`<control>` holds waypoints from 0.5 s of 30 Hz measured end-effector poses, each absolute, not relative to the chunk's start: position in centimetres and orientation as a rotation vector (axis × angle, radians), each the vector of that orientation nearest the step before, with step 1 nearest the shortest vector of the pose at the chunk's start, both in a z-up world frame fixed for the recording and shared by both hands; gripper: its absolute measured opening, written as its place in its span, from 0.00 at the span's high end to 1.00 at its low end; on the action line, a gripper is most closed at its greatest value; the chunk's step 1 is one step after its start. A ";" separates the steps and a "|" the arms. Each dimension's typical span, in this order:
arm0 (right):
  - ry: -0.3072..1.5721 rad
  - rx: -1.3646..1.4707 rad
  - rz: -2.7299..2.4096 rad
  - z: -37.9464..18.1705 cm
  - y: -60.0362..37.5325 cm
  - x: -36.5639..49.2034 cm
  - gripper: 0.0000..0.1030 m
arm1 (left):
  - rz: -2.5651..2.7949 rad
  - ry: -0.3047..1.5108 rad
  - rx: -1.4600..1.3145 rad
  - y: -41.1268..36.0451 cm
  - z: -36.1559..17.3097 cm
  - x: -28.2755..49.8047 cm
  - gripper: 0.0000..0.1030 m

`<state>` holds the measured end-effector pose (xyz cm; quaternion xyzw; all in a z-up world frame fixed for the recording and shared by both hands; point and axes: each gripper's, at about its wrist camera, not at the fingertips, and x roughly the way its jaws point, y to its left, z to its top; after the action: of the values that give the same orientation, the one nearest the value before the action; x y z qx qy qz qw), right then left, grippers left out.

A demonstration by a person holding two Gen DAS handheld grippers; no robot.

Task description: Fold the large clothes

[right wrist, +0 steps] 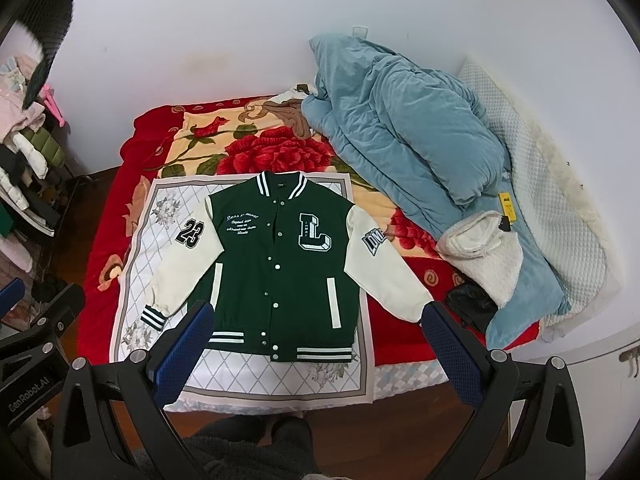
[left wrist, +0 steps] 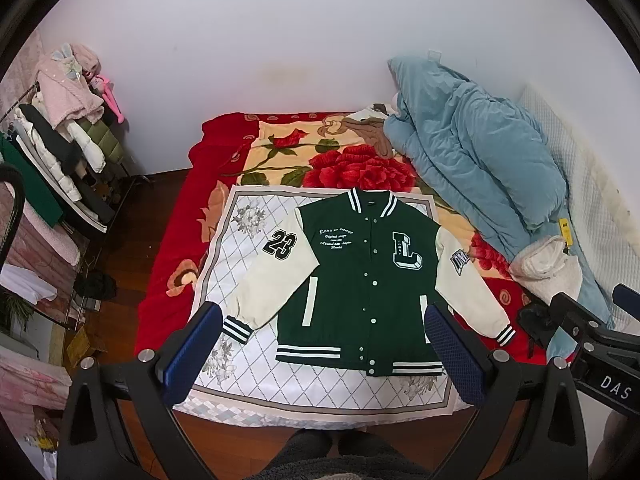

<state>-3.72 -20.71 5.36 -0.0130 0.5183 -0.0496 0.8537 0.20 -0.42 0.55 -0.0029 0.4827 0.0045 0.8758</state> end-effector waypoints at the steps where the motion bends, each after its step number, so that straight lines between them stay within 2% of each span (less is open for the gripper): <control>1: 1.088 -0.025 -0.105 5.4 -20.7 -3.7 0.00 | 0.008 1.009 -0.010 -0.4 0.7 0.3 0.00; 15: 1.078 -0.027 -0.098 6.4 -20.9 -3.4 0.00 | 0.007 1.000 -0.007 -0.8 1.7 0.7 0.00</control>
<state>-3.41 -20.89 6.43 -0.0127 0.5131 -0.0466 0.8569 0.67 -0.83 1.66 -0.0034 0.4795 0.0035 0.8775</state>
